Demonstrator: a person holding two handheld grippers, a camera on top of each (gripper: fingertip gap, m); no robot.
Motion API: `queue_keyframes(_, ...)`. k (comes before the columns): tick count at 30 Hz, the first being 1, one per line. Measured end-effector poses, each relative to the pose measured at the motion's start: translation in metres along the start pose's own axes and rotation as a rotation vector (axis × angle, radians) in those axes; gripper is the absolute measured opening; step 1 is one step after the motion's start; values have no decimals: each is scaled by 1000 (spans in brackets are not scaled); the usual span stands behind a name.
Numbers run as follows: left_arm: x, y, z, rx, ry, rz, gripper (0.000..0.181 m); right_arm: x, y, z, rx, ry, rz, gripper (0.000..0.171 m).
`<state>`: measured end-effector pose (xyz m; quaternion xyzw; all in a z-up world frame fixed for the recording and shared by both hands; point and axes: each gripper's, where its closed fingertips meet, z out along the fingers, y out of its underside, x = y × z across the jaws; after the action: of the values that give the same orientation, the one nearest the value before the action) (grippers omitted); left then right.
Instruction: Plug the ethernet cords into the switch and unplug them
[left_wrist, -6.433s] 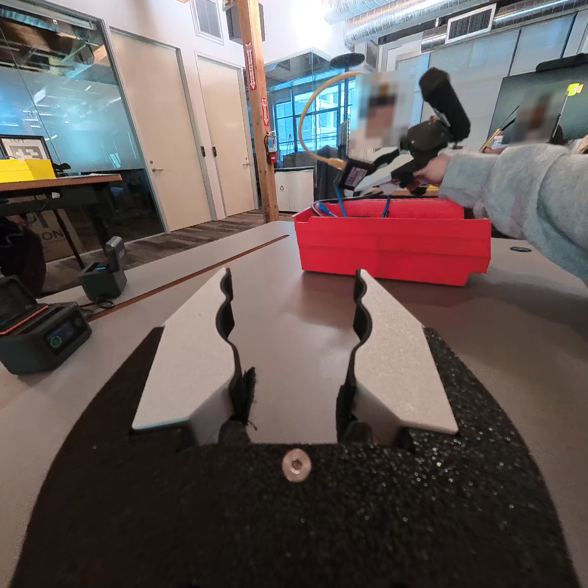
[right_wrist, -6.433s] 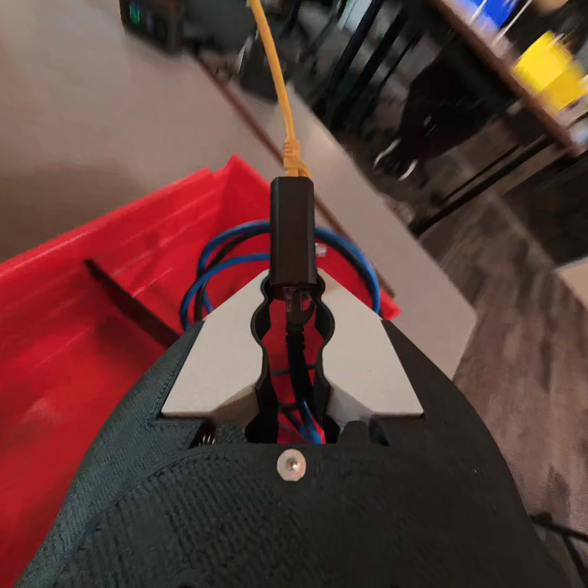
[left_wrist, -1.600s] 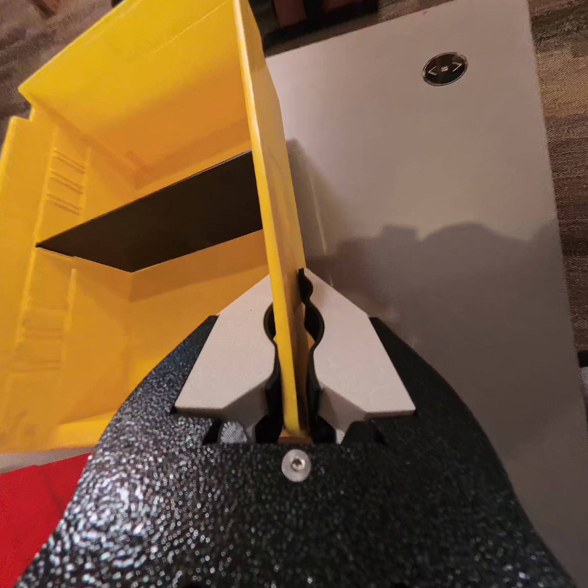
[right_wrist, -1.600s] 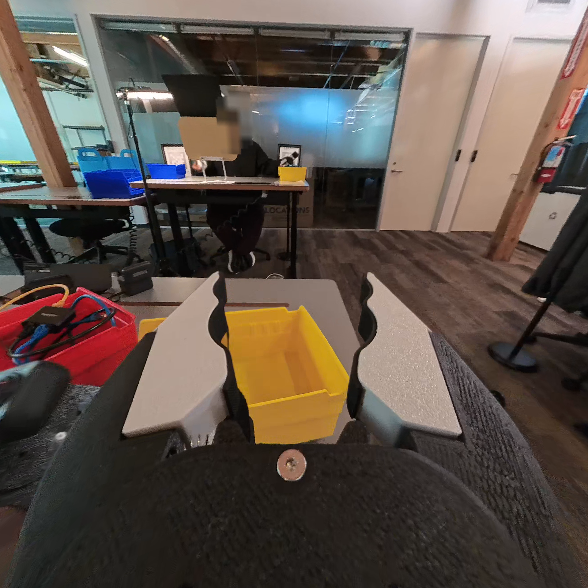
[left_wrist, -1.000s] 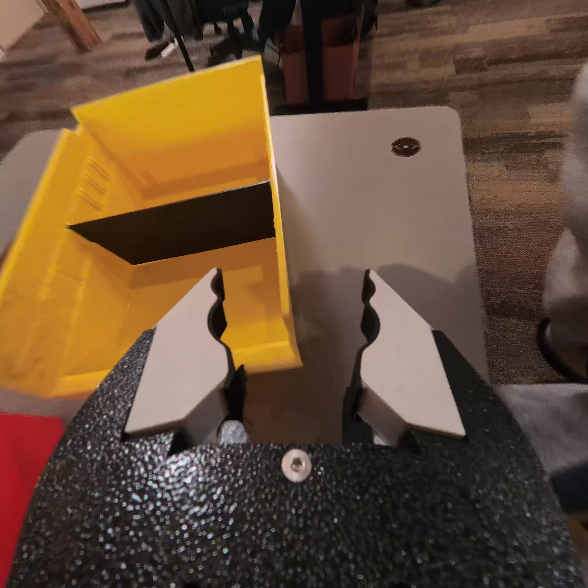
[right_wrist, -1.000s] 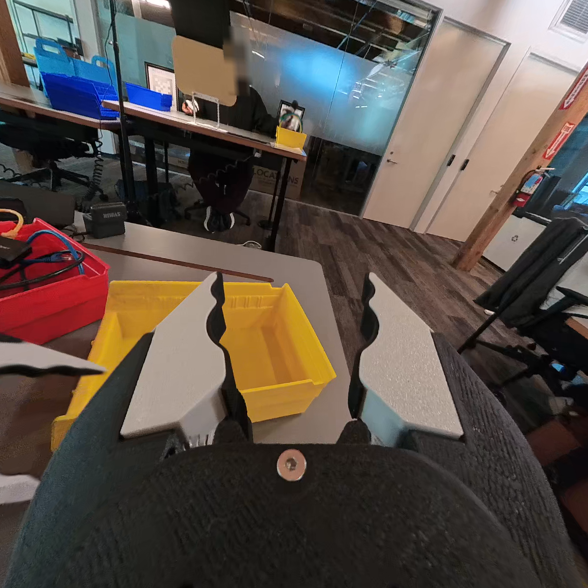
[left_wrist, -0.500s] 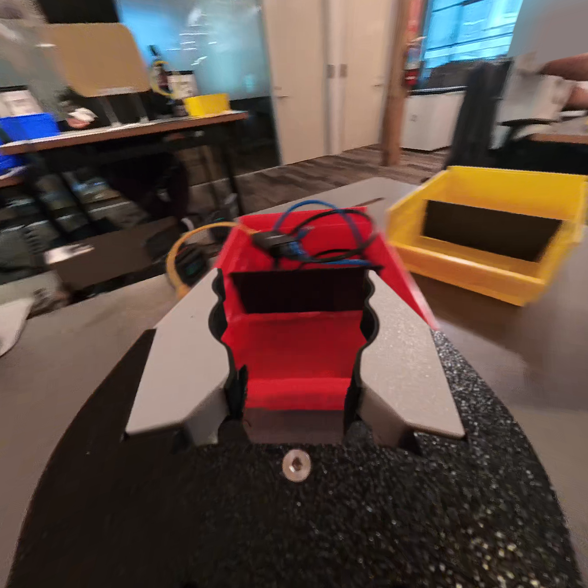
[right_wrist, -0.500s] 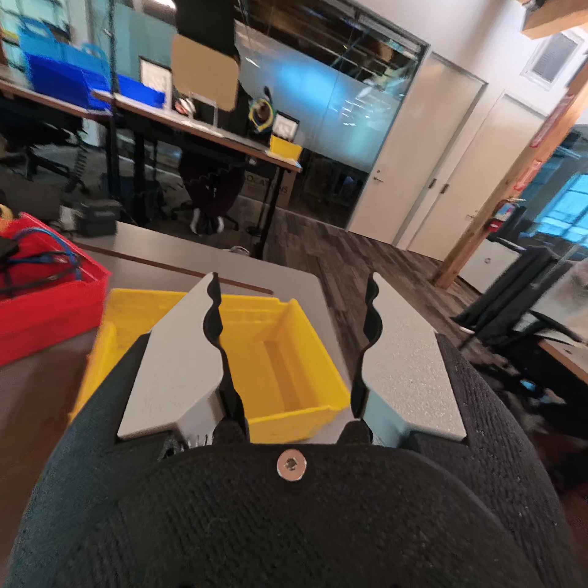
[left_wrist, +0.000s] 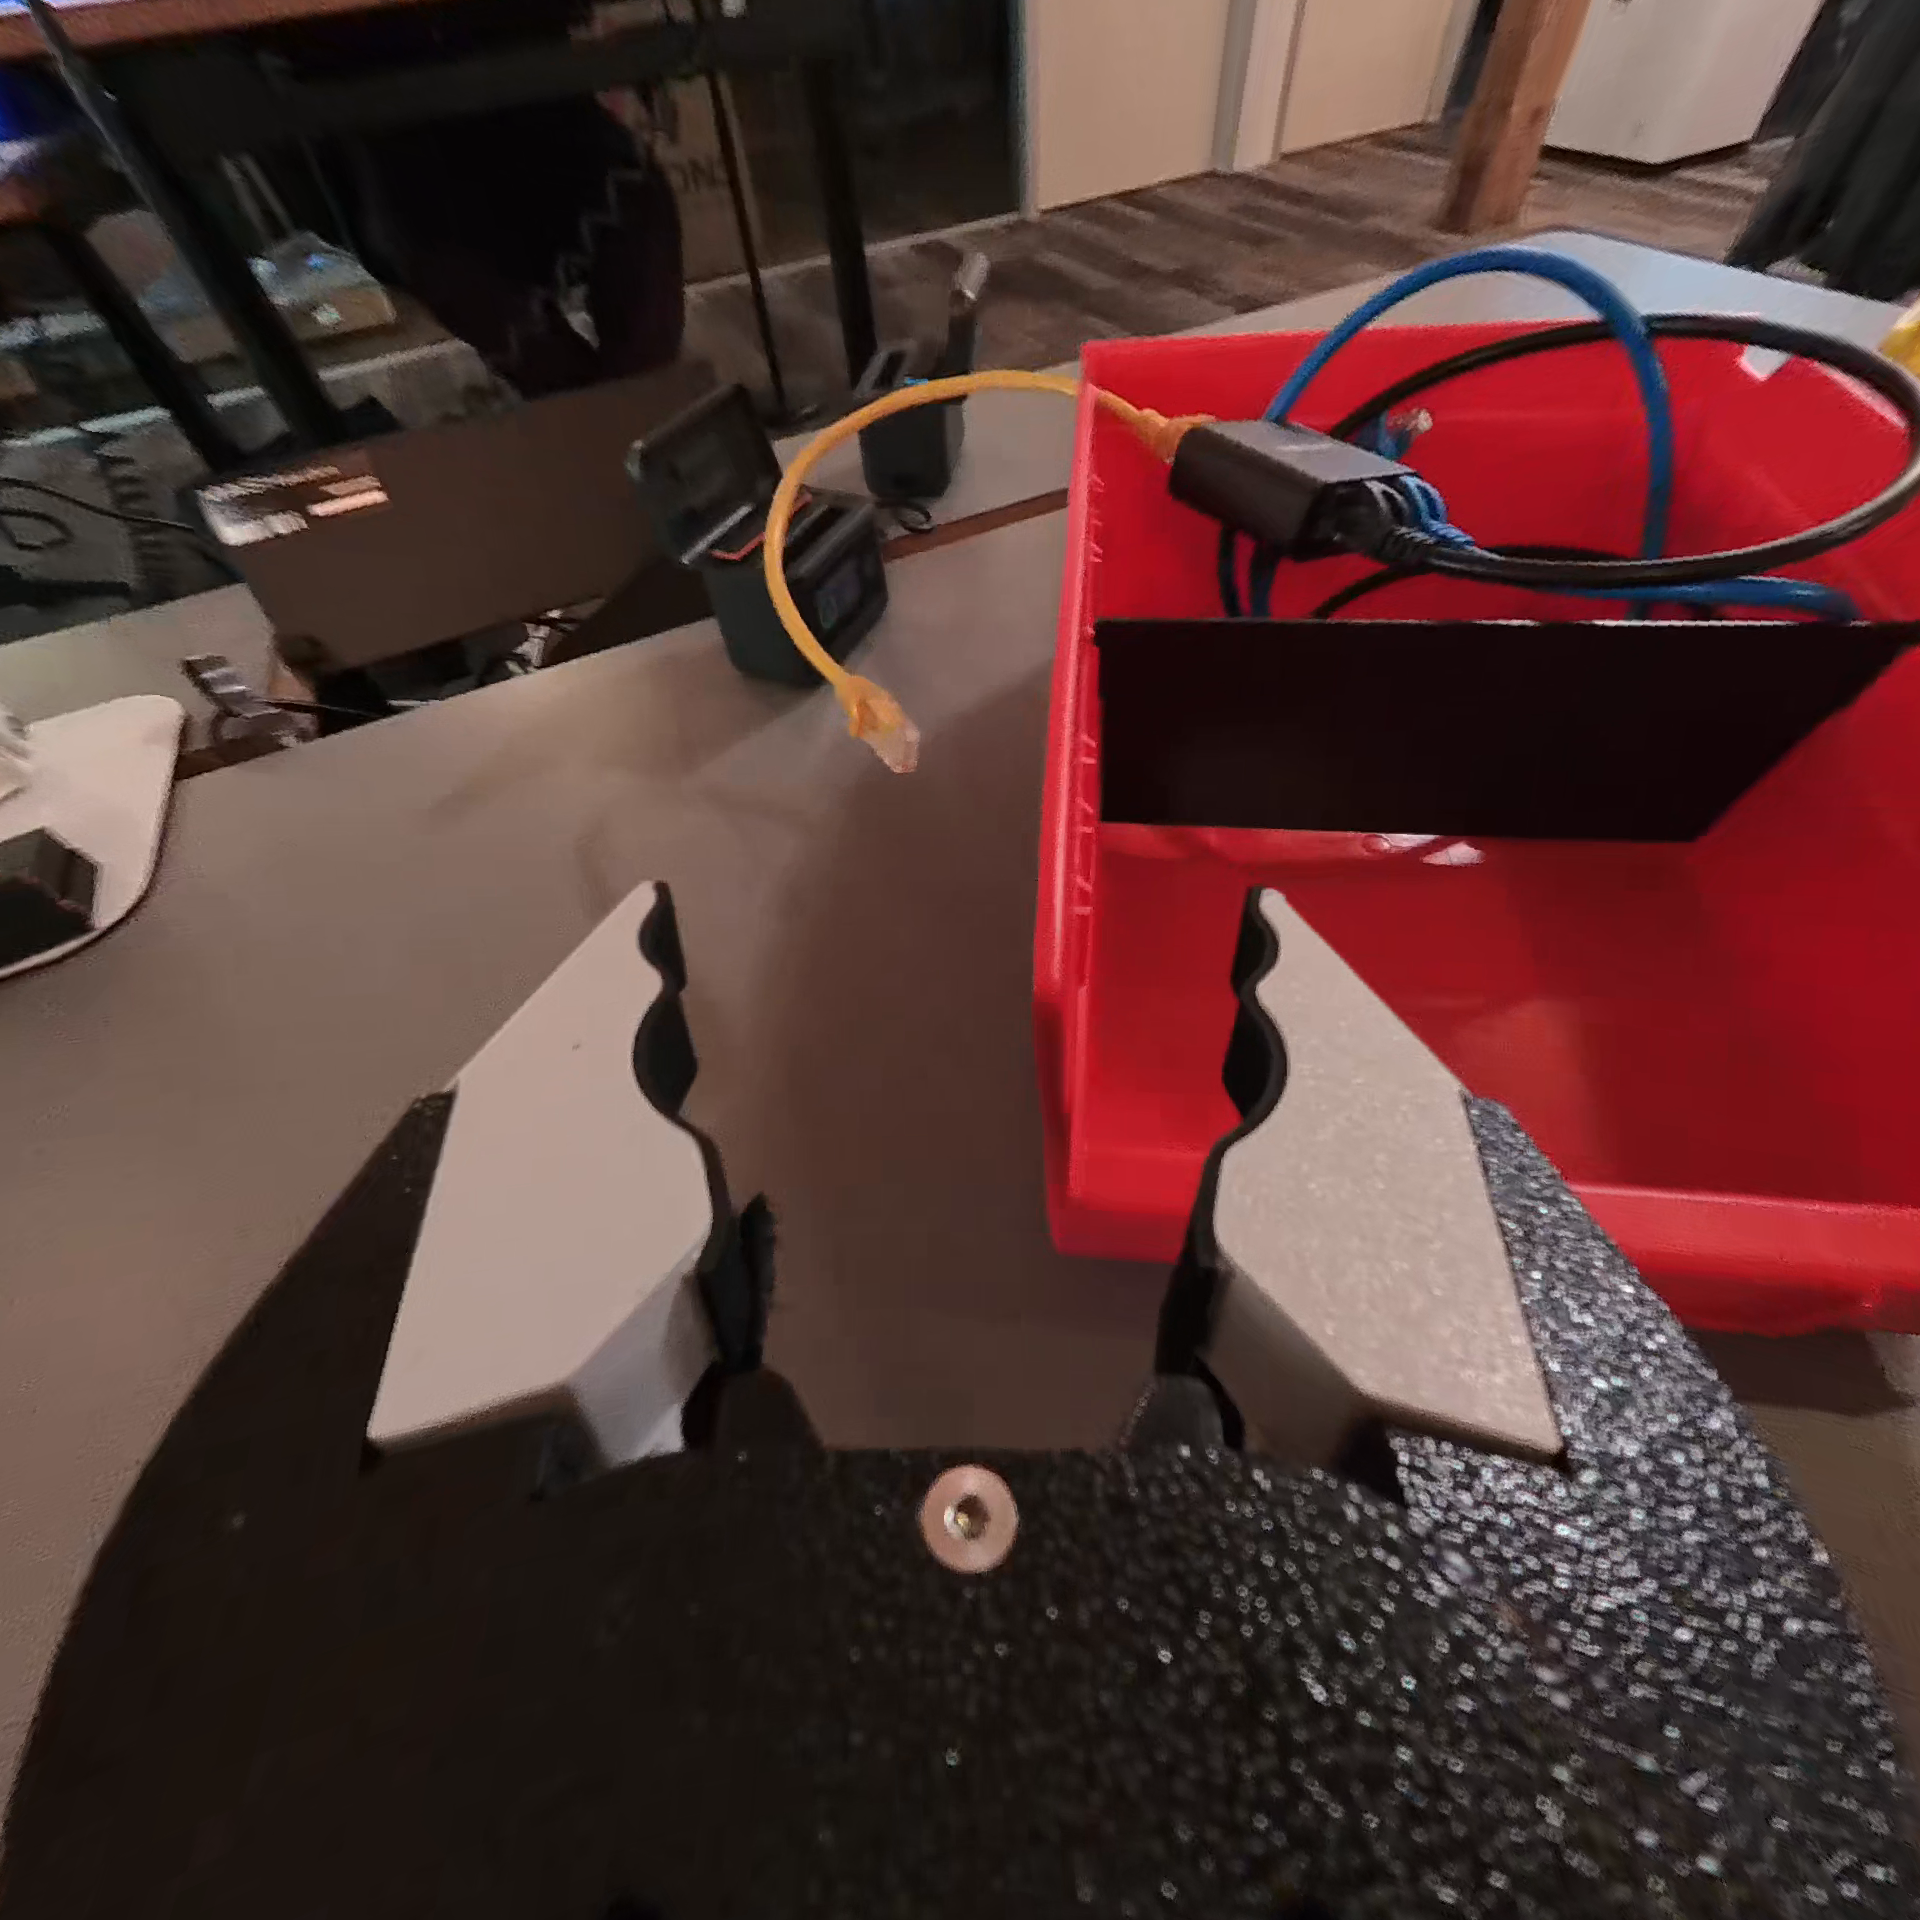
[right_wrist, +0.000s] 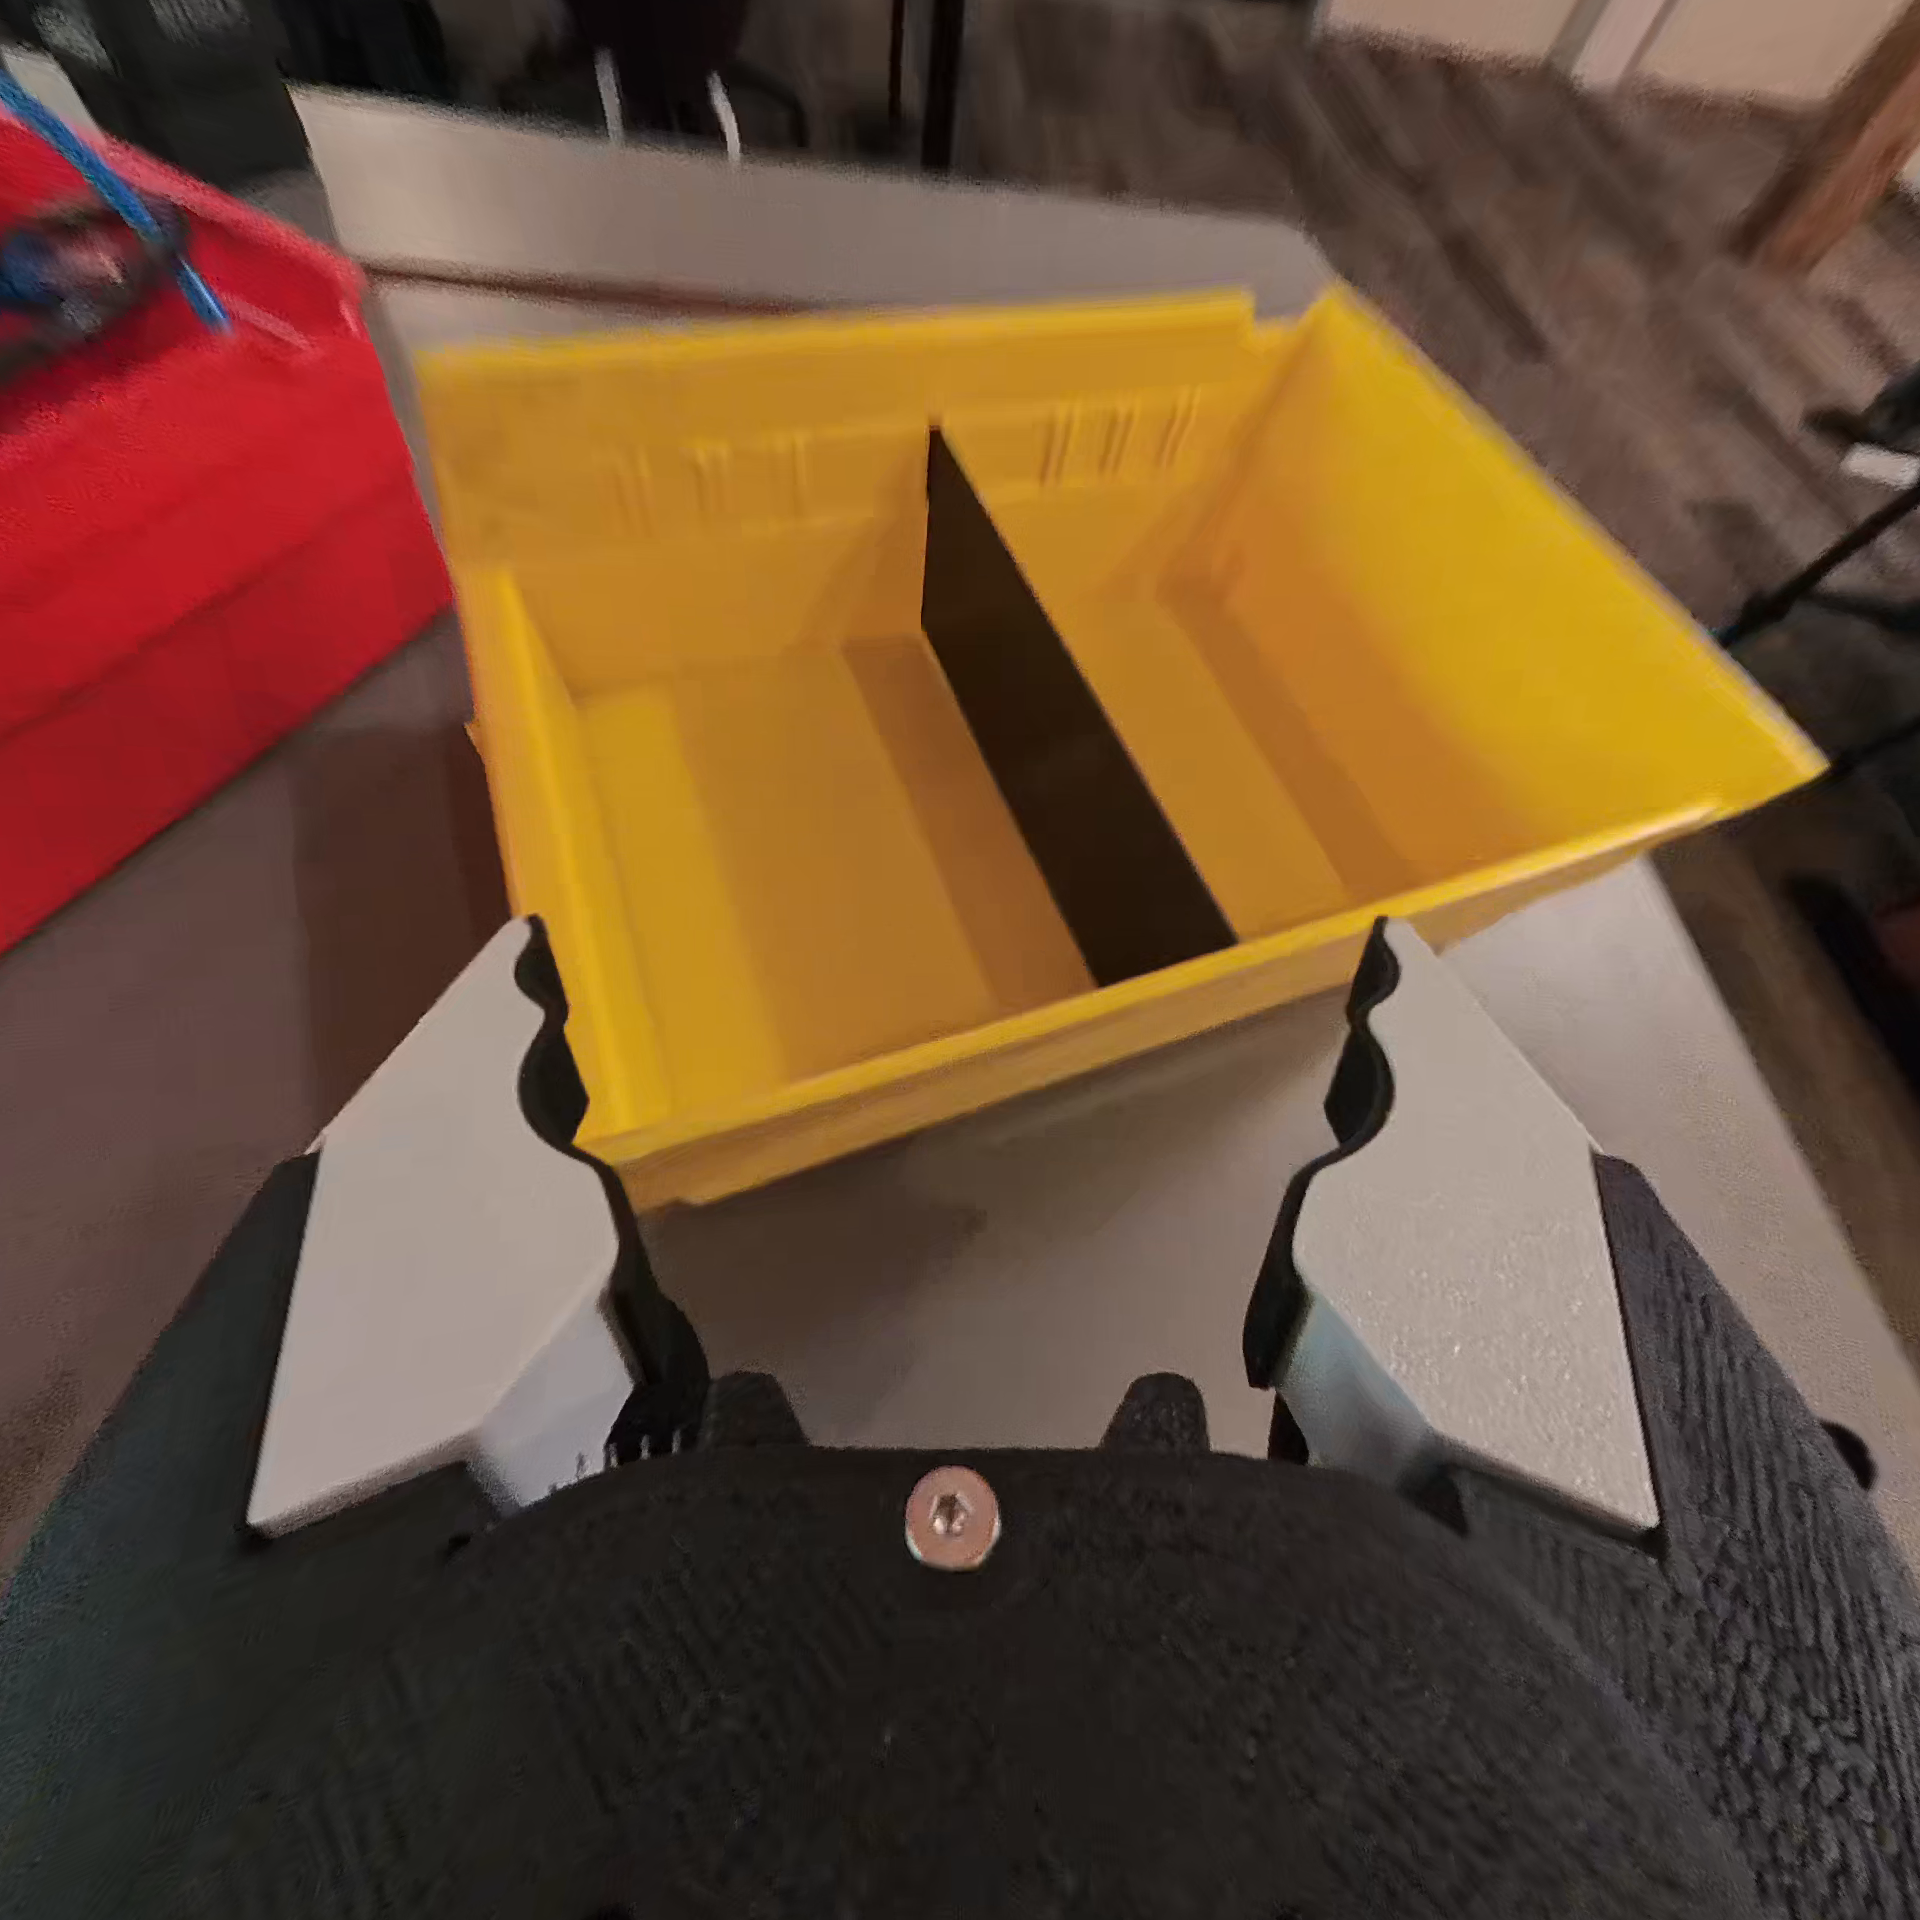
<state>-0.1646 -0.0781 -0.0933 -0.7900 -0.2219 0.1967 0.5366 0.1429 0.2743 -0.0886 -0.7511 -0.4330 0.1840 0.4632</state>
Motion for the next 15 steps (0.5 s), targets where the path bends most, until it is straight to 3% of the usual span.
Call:
queue_keyframes(3, 9, 5, 11, -34, 77, 13, 96, -2, 20, 9, -111, -53, 71, 147)
queue_keyframes(8, 1, 23, 23, -160, 56, 116, 82, 21, 43, 5, -238, -36, 94, 128)
queue_keyframes(10, 0, 20, 23, -145, 61, 99, 66, 38, 48, 0, -251, 11, 89, 117)
queue_keyframes(13, 1, 21, 24, -146, 91, 58, 56, 54, 55, -7, -270, 6, 83, 68)
queue_keyframes(15, 10, 22, 25, -150, 159, 29, 36, 67, 60, -10, -288, 31, 66, 37)
